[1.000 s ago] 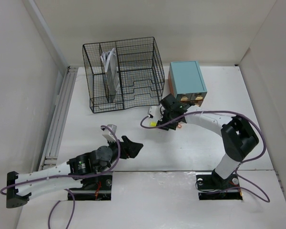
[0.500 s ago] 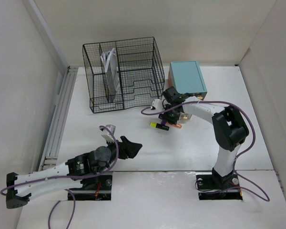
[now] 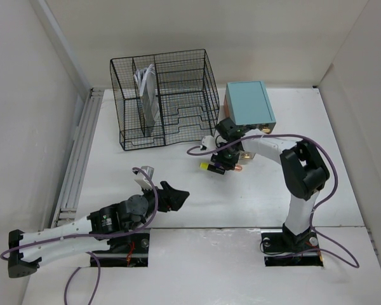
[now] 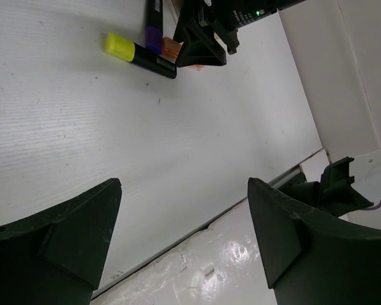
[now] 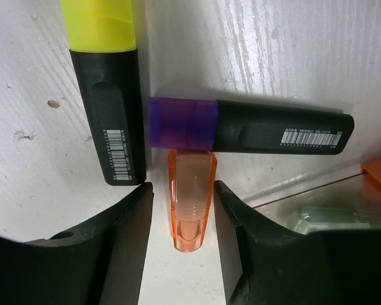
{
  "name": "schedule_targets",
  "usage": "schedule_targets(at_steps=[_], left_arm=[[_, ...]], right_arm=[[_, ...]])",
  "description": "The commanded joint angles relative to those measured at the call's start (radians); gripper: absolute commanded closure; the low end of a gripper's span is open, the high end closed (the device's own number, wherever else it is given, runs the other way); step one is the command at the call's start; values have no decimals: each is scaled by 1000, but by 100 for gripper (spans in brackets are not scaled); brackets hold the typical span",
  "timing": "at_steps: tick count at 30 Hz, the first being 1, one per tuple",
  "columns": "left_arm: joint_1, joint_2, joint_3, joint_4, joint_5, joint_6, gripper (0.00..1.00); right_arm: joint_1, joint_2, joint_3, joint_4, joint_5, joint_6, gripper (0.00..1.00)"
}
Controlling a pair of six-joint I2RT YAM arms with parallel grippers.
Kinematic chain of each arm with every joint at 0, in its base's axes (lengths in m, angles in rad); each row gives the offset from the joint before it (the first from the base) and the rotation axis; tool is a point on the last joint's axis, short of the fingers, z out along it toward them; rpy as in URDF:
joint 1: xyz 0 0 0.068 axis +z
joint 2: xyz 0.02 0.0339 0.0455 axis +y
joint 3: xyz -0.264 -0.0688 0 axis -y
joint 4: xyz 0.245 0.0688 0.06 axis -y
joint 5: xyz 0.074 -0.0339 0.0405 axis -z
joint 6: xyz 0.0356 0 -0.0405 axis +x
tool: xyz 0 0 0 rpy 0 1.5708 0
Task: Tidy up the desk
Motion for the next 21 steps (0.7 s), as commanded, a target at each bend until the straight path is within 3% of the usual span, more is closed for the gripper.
schedule_targets(at_steps=[1, 5, 8, 9, 10, 11, 21], left_arm=[[-7, -2, 16, 9, -15, 6, 22], [-7, 8, 16, 9, -15, 6, 22], [-7, 8, 16, 9, -15, 6, 22], [-7, 8, 16, 18, -15, 6, 22], [-7, 8, 16, 18, -15, 6, 22], [-7, 8, 16, 18, -15, 6, 22], [-7, 17, 25, 18, -6, 6, 22]], right_arm=[[16, 15, -37, -38, 26, 5, 51], [76, -11, -96, 11, 129, 5, 51], [85, -11, -97, 11, 129, 24, 65], [85, -11, -86, 2, 129, 24, 72], [85, -2, -86, 2, 129, 24, 85], [85, -2, -86, 2, 129, 24, 89], [27, -206, 49, -54, -33, -34, 93]])
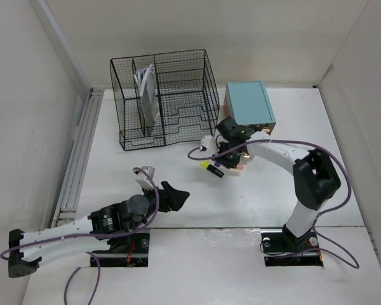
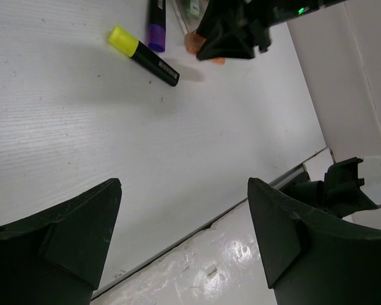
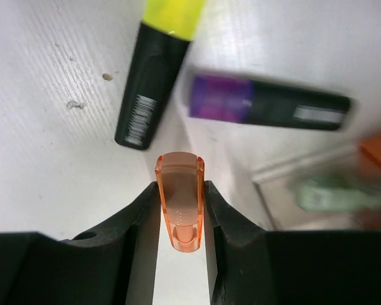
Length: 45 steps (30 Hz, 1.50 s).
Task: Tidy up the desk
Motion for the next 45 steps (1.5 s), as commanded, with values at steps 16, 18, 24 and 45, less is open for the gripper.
schedule_targets(at_steps=[16, 18, 24, 45], left_arm=[[-7, 26, 26, 39, -6, 5, 22], [-7, 26, 26, 39, -6, 5, 22], [-7, 26, 26, 39, -6, 5, 22], [-7, 54, 35, 48, -6, 14, 22]], right_arm=[[-229, -185, 94, 130, -7, 39, 93], [-238, -167, 94, 145, 22, 30, 91], [-257, -142, 85, 165, 54, 20, 66], [-292, -117, 105, -377, -466, -553, 100]])
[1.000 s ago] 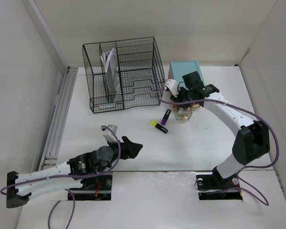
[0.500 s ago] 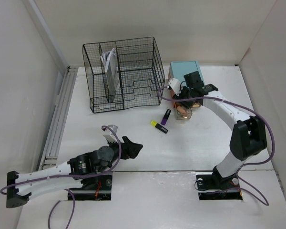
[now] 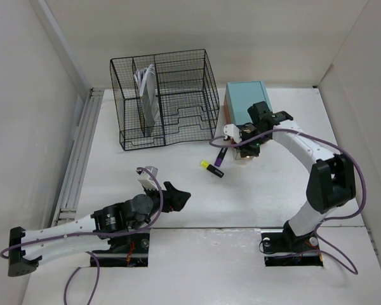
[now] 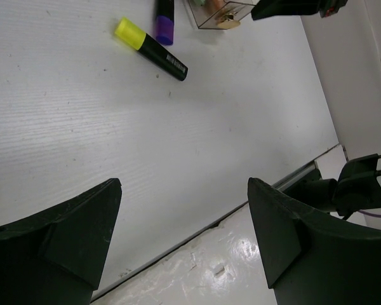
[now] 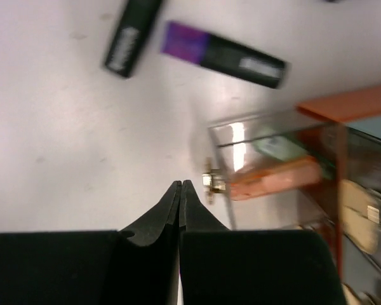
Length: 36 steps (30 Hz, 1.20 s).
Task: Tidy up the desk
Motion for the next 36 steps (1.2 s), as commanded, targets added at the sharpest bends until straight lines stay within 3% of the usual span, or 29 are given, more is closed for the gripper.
schedule_targets(at_steps=[1, 5, 8, 15, 27, 36], left_arm=[[-7, -1, 34, 36, -7, 14, 22], [-7, -1, 34, 45, -7, 14, 22], [-7, -1, 25, 45, -7, 14, 22], [-7, 8, 25, 55, -7, 14, 22], [-7, -2, 25, 36, 2, 14, 22], [-7, -24, 14, 18, -7, 4, 22]], right_arm=[[2, 31, 9, -212, -128, -233, 100], [12, 19, -67, -82, -27, -133, 100], [34, 9, -138, 113, 111, 14, 100], [107, 60, -236, 478, 520, 252, 100], [156, 161, -204, 700, 864, 265, 100], [166, 157, -250, 787, 926, 219, 100]])
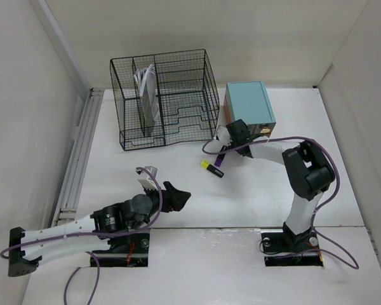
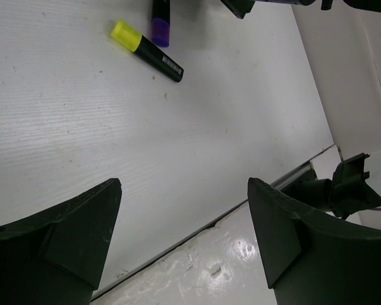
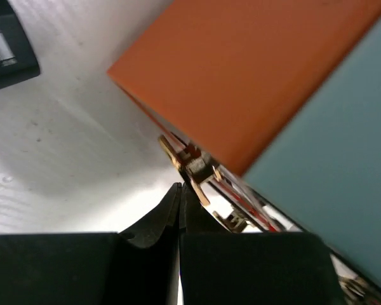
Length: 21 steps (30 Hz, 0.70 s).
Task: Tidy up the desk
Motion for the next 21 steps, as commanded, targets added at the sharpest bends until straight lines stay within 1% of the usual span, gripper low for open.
schedule_targets(at_steps=[1, 3, 4, 6, 7, 8, 9, 10, 11, 12, 13, 14, 15, 16, 17, 18, 19, 20, 21], left_arm=[[-7, -20, 14, 10, -10, -4, 22], [-7, -29, 5, 10, -10, -4, 22], [-7, -40, 5, 10, -10, -4, 22], [-7, -40, 5, 10, -10, -4, 22], [-7, -40, 5, 10, -10, -4, 22], [-7, -40, 5, 10, -10, -4, 22], [-7, -40, 5, 10, -10, -4, 22], [-7, -40, 5, 10, -10, -4, 22], [-7, -40, 5, 10, -10, -4, 22], [-7, -40, 5, 23, -1, -4, 22], [-7, -40, 5, 23, -1, 5, 22], [-7, -31, 5, 36, -1, 5, 22], [-7, -30, 5, 49, -1, 5, 22], [-7, -17, 5, 49, -1, 14, 22], [-7, 5, 17, 49, -1, 14, 22], [-7, 15, 17, 49, -10, 14, 22], [-7, 29, 32, 49, -10, 25, 22], [-7, 41, 32, 58, -10, 25, 22], [-7, 67, 45, 67, -10, 35, 23]], right_arm=[[20, -75, -25, 92, 10, -25, 100], [32, -145, -89, 80, -41, -42, 100], [41, -219, -106, 80, -56, -42, 100], [41, -296, -131, 43, -167, -52, 100], [41, -377, -131, -6, -231, -72, 100], [41, -418, -131, -61, -383, -83, 100], [32, -460, -131, -165, -452, -92, 100], [32, -503, -119, -222, -527, -133, 98], [22, -596, -119, -259, -609, -134, 90], [22, -717, -172, -221, -610, -88, 69], [3, -718, -172, -179, -610, -60, 55], [-21, -850, -241, -122, -625, -21, 30], [-47, -914, -281, -61, -606, 31, 1], [-99, -966, -319, 86, -550, 109, 0], [-118, -1004, -345, 121, -511, 247, 0], [-127, -990, -320, 121, -479, 283, 0], [-142, -959, -283, 42, -459, 320, 5], [-158, -922, -242, -10, -474, 367, 30], [-176, -840, -159, -62, -515, 441, 46]])
